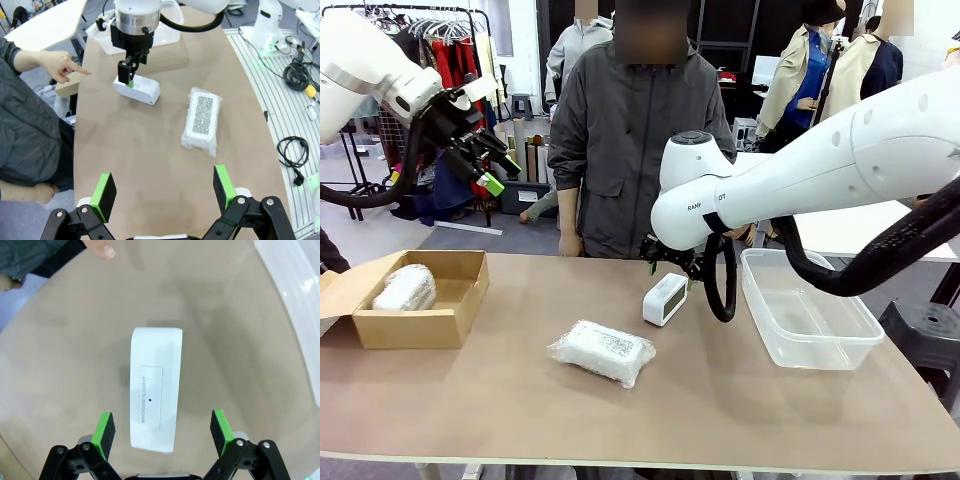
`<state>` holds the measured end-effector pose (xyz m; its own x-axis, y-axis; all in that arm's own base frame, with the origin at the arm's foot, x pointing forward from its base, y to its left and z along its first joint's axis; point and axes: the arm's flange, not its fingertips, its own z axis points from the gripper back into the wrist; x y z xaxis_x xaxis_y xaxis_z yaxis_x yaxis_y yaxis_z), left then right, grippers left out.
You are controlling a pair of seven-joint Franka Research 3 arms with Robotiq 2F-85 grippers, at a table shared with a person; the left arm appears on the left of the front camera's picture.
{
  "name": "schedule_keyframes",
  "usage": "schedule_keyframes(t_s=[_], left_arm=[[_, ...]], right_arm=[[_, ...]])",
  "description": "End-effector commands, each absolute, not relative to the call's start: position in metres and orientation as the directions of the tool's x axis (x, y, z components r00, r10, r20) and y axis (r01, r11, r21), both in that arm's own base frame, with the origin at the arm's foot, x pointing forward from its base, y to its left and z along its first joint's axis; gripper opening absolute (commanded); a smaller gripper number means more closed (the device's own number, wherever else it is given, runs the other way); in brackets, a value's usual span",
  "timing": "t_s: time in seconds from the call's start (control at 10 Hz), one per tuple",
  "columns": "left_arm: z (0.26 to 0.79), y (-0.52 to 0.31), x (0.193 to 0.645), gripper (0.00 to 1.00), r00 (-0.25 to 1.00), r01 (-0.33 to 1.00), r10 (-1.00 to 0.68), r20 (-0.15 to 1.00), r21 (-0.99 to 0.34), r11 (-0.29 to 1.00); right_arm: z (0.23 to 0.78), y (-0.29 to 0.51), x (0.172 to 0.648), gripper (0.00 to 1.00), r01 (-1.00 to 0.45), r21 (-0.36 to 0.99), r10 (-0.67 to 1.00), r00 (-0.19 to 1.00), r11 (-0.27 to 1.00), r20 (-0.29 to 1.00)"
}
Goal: Separate and place wrapped and unwrapped clocks.
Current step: Pick up the Digital clock indicated by the person.
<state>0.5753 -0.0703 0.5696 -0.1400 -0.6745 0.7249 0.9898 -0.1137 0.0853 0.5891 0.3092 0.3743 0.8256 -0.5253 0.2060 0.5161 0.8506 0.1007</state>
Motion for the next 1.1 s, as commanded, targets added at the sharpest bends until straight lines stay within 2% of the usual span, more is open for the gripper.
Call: schedule_keyframes(t_s=[0.0,1.0], left_arm=[[0.571,-0.07,0.574,1.0,-0.141,0.99,-0.669,0.729,0.084,-0.117],[0.571,-0.07,0.574,1.0,-0.141,0.99,-0.669,0.729,0.084,-0.117]], right_arm=[[0.372,0.316,0.606,1.0,0.562,0.076,-0.565,0.805,0.824,0.181],[0.333,0.297,0.631,1.0,0.614,0.048,-0.615,0.783,0.788,0.088]])
